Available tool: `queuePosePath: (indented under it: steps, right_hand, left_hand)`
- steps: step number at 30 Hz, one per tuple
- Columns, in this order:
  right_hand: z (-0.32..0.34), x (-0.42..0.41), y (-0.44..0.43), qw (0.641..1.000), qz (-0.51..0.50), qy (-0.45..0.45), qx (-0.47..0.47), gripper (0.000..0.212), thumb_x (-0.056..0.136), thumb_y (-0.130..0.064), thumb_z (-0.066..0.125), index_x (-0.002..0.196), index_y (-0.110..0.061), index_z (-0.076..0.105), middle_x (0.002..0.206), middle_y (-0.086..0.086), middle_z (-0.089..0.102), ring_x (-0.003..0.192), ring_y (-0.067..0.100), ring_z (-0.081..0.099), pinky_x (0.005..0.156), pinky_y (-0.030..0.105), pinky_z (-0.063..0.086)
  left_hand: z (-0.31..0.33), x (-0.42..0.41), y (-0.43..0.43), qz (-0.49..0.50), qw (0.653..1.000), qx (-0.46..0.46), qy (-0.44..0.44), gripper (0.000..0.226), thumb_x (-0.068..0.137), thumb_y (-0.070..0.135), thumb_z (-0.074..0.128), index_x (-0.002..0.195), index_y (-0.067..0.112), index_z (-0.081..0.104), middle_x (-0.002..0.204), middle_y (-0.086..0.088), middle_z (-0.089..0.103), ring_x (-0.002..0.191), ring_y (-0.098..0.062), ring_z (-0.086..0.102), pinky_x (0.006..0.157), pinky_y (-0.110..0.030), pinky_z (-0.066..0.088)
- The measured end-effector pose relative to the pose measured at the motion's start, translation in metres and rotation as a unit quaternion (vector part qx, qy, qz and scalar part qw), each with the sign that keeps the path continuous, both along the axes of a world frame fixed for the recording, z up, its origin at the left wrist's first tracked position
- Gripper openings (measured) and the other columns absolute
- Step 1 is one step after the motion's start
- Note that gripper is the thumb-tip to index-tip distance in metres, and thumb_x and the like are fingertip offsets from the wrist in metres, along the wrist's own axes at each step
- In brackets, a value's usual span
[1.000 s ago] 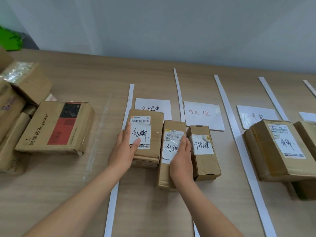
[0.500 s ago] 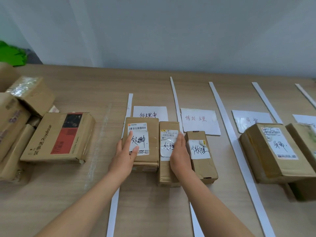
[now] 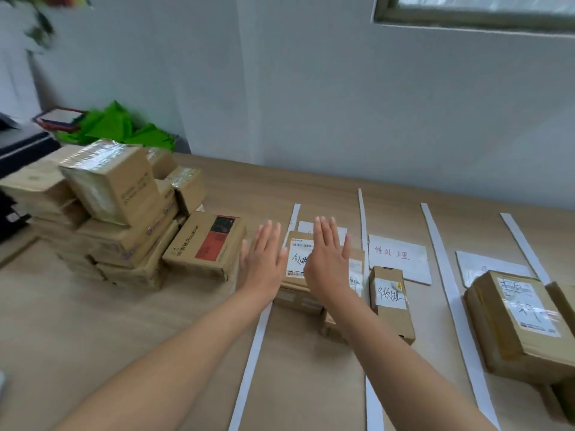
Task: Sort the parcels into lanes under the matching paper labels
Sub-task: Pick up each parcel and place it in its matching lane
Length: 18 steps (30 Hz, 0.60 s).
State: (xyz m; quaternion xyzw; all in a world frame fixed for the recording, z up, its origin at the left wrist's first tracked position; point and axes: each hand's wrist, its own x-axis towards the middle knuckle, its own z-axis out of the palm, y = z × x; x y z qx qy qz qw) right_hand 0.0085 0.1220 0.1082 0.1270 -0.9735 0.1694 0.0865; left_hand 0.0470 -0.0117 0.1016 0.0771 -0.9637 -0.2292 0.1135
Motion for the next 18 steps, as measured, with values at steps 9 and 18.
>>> queuePosePath:
  steps: [9,18]
  right_hand:
    - [0.068,0.074,-0.096,0.989,0.118,0.086,-0.024,0.072,0.099,-0.015,0.035,0.160,-0.016,-0.004,0.168,-0.003,-0.003,0.153,0.011,-0.015,0.123,0.043,-0.015]
    - [0.093,0.149,-0.248,0.989,0.112,0.099,-0.012,0.084,0.091,-0.009,0.042,0.159,-0.016,-0.007,0.167,-0.005,-0.008,0.151,0.012,-0.019,0.123,0.045,-0.013]
  left_hand:
    - [0.058,0.081,-0.106,0.077,0.990,-0.079,0.086,0.061,0.105,0.038,0.023,0.159,0.023,0.000,0.166,0.009,-0.004,0.151,-0.006,-0.007,0.124,-0.042,-0.004]
    - [0.077,0.174,-0.261,0.080,0.983,-0.114,0.117,0.064,0.099,0.045,0.011,0.159,0.023,0.003,0.166,0.009,-0.002,0.152,-0.006,-0.005,0.124,-0.042,-0.002]
